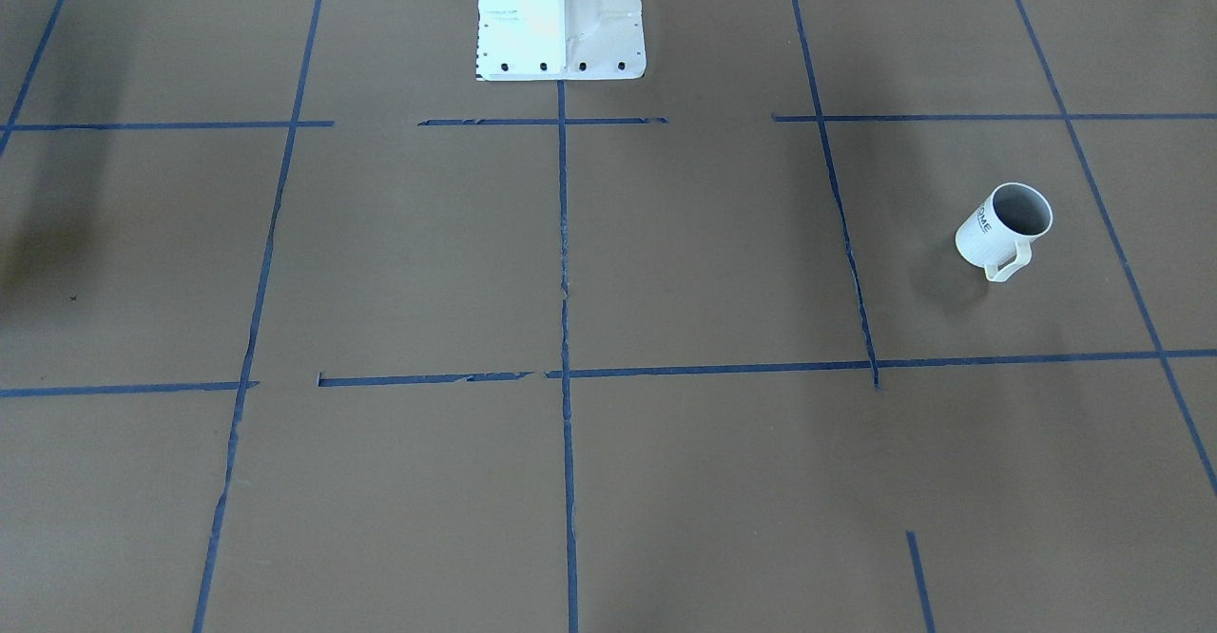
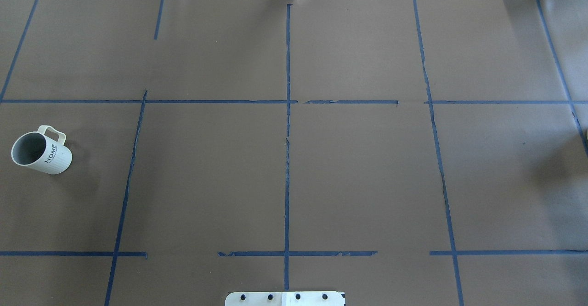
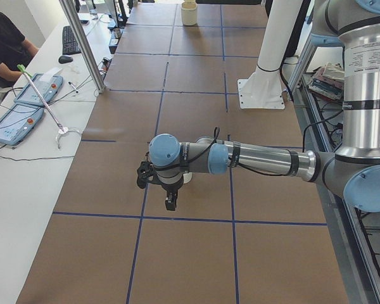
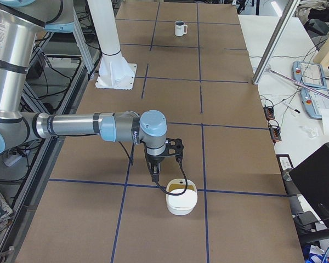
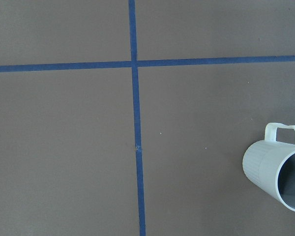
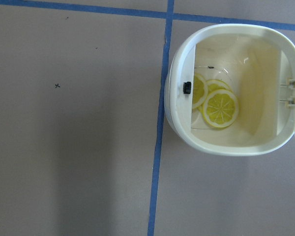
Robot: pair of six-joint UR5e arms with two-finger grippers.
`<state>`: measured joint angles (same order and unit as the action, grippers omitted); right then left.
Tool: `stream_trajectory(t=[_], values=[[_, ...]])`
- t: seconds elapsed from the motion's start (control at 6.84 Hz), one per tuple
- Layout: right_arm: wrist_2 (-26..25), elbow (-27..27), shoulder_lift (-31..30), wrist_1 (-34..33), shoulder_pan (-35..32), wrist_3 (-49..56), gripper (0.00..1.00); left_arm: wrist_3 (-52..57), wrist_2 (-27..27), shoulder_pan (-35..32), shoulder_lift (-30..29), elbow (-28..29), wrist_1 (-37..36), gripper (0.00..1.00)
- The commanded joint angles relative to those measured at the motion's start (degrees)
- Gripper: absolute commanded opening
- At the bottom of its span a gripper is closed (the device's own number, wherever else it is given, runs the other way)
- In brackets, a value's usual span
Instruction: Left arm hands cup to right arm to dump lemon
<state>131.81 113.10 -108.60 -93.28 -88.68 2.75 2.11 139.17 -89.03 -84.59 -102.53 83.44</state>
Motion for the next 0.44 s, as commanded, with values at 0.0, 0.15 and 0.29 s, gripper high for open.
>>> stream_trajectory(t=[0.0, 0.15, 0.29], values=[[0.1, -0.1, 0.1, 0.0, 0.3, -0.1, 1.0, 0.0, 0.0, 0.1, 0.0, -0.2, -0.1, 1.0], [0.1, -0.2, 0.1, 0.0, 0.4, -0.1, 1.0, 0.0, 0.0, 0.1, 0.0, -0.2, -0.1, 1.0], [0.1, -0.3, 0.1, 0.0, 0.4, 0.0, 1.0, 0.0, 0.0, 0.1, -0.5, -0.2, -0.1, 1.0]])
